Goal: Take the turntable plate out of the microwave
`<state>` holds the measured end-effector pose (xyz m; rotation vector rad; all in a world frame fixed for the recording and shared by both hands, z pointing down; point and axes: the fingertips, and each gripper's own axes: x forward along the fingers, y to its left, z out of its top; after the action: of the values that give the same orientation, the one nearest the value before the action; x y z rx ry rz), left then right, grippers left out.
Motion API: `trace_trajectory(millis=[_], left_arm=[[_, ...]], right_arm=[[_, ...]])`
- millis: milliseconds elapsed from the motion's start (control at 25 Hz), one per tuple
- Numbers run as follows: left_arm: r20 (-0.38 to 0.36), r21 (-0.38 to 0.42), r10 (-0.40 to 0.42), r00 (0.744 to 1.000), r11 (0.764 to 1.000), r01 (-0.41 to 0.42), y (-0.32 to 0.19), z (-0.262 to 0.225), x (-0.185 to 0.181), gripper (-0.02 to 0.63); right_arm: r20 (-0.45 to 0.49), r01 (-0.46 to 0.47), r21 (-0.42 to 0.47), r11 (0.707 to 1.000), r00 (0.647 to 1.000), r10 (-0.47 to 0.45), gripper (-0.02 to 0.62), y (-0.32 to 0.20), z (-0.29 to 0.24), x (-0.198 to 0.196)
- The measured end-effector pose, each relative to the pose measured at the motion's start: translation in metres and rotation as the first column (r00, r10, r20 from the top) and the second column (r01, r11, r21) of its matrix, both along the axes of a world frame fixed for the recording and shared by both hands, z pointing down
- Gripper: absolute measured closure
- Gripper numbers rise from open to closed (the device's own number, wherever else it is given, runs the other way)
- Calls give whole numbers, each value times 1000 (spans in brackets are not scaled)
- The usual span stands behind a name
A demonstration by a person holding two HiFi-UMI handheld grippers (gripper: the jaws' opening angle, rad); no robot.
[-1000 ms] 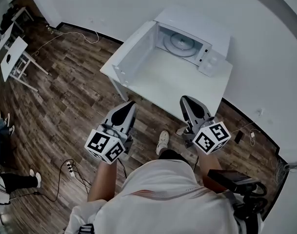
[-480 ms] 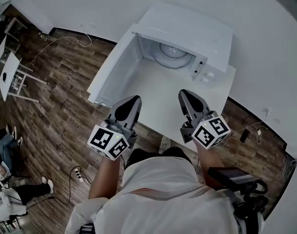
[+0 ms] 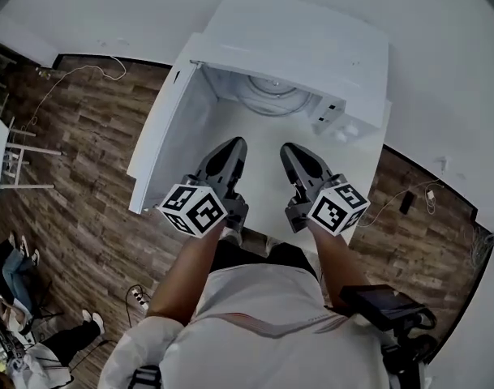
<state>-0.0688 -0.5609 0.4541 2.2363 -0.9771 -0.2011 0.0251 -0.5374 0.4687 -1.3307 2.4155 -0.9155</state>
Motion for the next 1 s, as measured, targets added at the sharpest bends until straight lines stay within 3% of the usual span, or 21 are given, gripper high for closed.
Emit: trace_trajectory(millis=[240,440,600,760,1000], left_arm=[[-131,-179,-6,991,984,-18,-48,71,15,595],[-303,-379,-69,951,924,-54,-71,130,26,581],[-401,-470,-111,909,877,-100,-86,162,35,487],[-430,-516,-124,894,846,-131,-99,186,45,422],[-443,-562,-142,885,813,-151,-134,207,57,405]], right_arm=[[171,-109,-164,980,976,137,592,-45,58,4],[354,-149,-312,938,898,260,549,-72,109,18],[435,-173,-433,885,819,373,483,-84,150,33],[449,-185,-485,855,786,425,452,-96,176,41],[503,-161,-532,832,730,463,423,-124,199,42]])
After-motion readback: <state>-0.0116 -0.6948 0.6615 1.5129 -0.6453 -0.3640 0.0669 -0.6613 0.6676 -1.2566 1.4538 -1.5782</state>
